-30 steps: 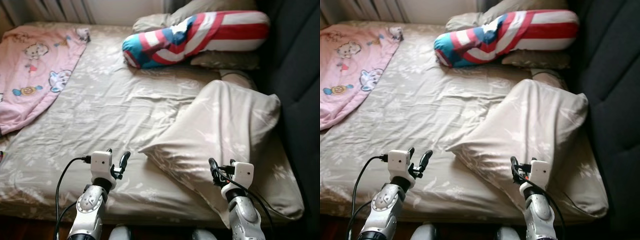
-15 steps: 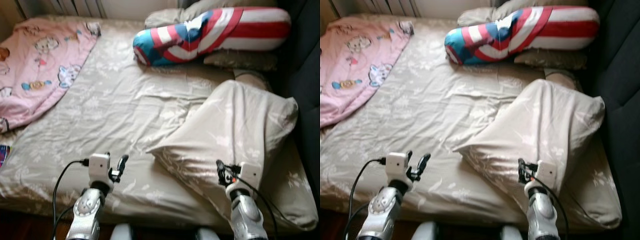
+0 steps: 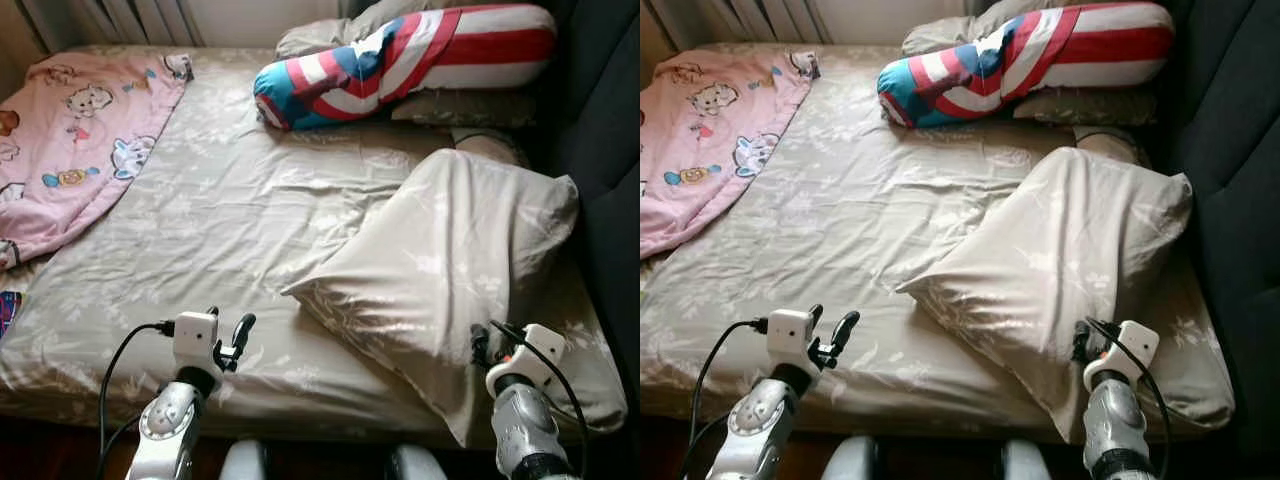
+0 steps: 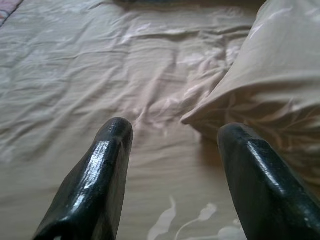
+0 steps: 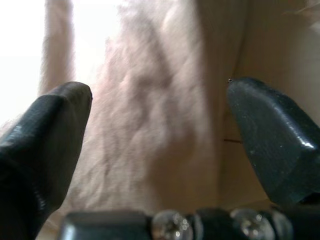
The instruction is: Clean up the room
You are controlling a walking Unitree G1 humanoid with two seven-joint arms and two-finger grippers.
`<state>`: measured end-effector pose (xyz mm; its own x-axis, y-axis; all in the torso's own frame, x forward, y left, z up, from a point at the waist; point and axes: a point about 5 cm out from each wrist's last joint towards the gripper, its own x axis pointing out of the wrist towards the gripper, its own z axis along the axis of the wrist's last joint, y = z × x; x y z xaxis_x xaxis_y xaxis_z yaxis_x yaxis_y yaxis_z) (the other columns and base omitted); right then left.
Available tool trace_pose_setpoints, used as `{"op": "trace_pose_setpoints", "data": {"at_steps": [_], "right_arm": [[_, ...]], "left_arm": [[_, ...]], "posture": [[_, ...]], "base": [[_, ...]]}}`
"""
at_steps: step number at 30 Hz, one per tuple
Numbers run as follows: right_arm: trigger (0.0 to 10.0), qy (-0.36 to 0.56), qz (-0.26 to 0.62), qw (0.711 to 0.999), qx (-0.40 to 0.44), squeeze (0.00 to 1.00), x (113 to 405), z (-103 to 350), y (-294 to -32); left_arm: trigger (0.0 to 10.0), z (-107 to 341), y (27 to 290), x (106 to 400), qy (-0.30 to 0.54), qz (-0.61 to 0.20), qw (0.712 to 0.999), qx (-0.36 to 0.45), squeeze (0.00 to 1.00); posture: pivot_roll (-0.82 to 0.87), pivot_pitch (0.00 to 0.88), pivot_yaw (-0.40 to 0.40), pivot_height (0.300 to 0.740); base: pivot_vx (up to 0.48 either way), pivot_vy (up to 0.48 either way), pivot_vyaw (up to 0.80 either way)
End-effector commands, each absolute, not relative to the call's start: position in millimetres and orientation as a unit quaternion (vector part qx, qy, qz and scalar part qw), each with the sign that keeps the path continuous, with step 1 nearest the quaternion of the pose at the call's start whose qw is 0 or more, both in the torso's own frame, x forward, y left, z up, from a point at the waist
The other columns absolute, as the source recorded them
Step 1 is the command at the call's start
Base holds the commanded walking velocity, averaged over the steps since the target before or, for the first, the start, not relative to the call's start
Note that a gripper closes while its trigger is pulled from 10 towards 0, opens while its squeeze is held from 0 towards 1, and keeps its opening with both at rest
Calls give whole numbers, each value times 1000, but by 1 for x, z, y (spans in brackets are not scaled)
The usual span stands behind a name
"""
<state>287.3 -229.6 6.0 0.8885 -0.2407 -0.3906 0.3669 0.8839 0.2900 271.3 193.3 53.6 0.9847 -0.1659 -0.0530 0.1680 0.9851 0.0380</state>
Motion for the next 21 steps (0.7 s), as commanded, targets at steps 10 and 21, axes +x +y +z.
{"op": "trace_pose_setpoints", "data": {"at_steps": [10, 21], "right_arm": [[10000, 244, -102, 939, 221, 0, 278, -12, -214], [10000, 295, -79, 926, 221, 0, 271, -24, -201]], "left_arm": [[10000, 58, 201, 265, 38, -98, 993, 45, 0], [10000, 62, 205, 256, 47, -105, 992, 54, 0]], "posture": [[101, 256, 80, 657], [126, 292, 97, 657]], "base": [[0, 0, 0], [0, 0, 0]]}}
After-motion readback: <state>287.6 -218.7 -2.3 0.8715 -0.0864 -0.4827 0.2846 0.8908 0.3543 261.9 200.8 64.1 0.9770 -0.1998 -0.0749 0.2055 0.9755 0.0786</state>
